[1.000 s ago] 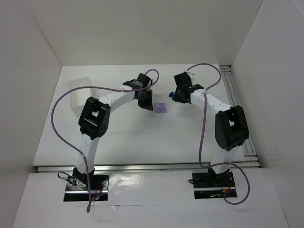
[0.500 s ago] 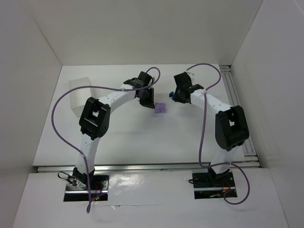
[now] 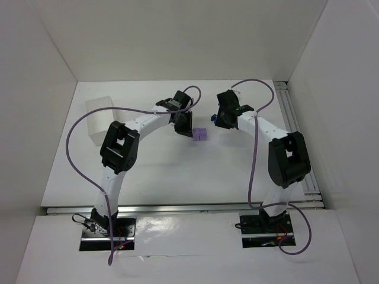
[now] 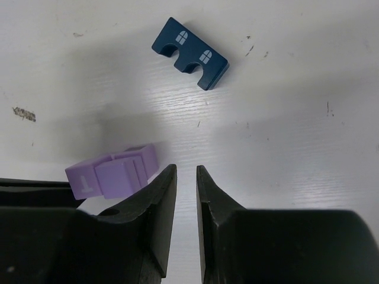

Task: Build the wood block tower

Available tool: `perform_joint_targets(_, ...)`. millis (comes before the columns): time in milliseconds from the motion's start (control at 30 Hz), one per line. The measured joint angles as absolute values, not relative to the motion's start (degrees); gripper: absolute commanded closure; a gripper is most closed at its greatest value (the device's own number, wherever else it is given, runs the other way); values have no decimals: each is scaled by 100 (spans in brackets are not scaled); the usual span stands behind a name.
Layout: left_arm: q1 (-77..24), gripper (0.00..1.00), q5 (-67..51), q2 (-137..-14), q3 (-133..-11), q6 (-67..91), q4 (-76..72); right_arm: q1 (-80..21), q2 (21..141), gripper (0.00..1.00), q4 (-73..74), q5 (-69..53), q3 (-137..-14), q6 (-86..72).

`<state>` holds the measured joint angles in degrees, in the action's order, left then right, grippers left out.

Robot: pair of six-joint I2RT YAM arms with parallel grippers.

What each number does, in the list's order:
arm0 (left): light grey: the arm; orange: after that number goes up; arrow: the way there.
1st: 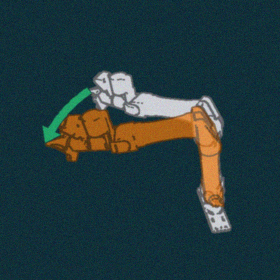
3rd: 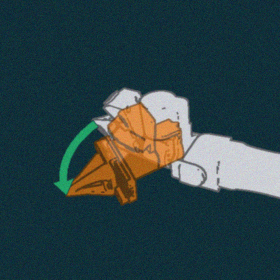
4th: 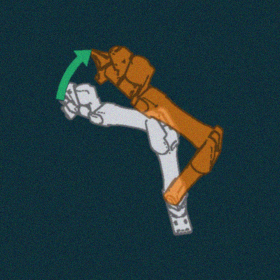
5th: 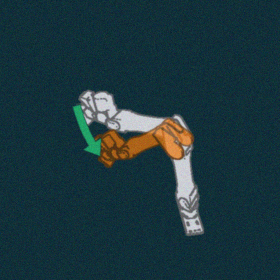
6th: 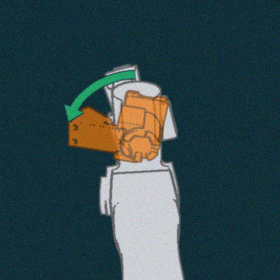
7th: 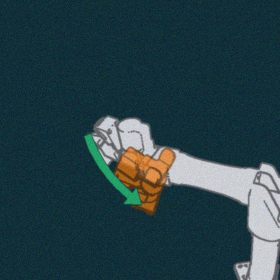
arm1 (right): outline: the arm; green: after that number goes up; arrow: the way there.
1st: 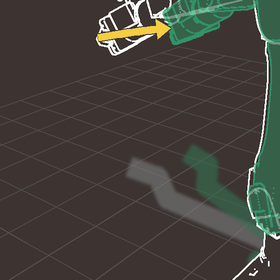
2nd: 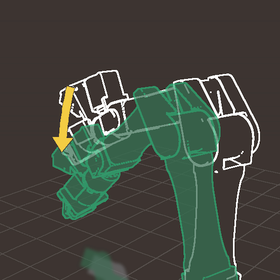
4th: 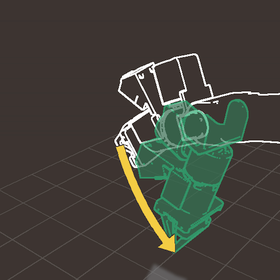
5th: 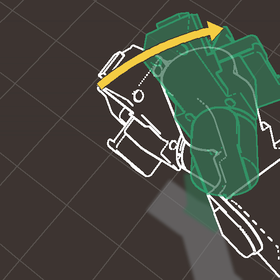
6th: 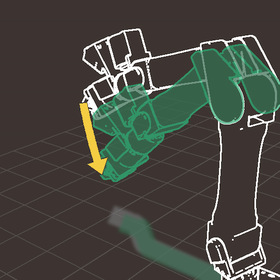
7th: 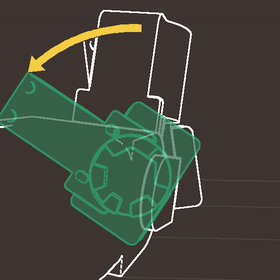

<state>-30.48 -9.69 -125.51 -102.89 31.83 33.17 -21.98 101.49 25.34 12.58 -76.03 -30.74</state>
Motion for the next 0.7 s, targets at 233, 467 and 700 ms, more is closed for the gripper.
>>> perform_joint_targets(233, -3048, 76, -753, -12540, -10287, 3170, 3420, -2198, 10204, 73, 2534, 1107, -7605, -3015)
perform_joint_targets(467, -3006, 76, -552, -12171, -9974, 3168, 3511, -2198, 10549, 73, 2519, 937, -7605, -2985)
perform_joint_targets(700, -2821, 76, -381, -11627, -9627, 3168, 3566, -2198, 10814, 73, 2473, 591, -7605, -2884)
